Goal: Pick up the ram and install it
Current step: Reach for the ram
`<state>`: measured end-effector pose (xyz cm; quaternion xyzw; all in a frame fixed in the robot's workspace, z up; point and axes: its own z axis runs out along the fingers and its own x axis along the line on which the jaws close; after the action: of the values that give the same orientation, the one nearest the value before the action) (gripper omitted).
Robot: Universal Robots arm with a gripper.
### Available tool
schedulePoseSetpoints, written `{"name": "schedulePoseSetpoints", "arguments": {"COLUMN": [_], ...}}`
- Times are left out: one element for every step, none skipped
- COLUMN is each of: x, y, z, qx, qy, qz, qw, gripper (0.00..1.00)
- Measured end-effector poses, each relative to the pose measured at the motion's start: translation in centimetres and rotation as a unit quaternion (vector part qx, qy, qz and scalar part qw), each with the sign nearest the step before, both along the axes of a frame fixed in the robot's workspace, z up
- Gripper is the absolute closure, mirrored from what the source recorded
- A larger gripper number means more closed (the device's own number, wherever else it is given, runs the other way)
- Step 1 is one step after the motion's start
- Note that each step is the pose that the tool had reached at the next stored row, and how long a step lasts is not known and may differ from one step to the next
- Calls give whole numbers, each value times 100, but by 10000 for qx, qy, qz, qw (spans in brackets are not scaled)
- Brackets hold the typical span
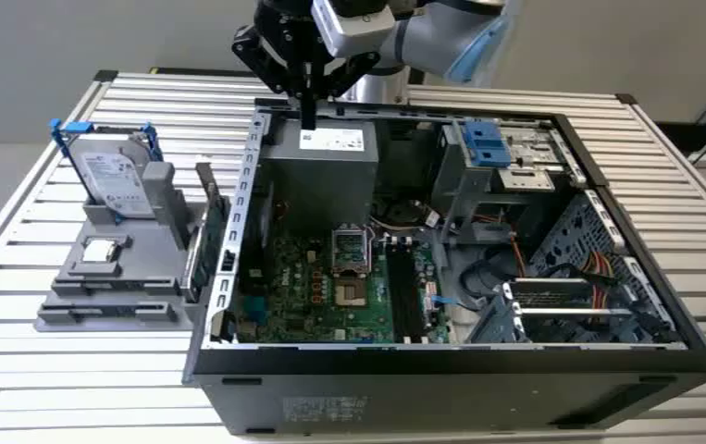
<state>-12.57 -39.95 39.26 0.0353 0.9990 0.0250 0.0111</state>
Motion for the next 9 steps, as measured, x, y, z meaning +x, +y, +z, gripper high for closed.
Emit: {"name": "schedulePoseSetpoints", "arguments": {"x": [0, -3, -5, -6, -6, -7, -8, -8, -10], "y": [0, 0, -1, -2, -3, -5, -9, -13, -16], "z": [0, 0, 0, 0, 0, 0, 1, 1, 0], "qx": [0, 0, 0, 0, 0, 0, -1, -1, 0], "qy": [0, 0, 0, 0, 0, 0, 1, 1, 0], "qz": [0, 0, 0, -1, -1, 0, 0, 1, 0], "qw": [10000, 10000, 10000, 10000, 10000, 10000, 10000, 10000, 10000], "gripper": [100, 100, 100, 100, 100, 100, 100, 100, 100]}}
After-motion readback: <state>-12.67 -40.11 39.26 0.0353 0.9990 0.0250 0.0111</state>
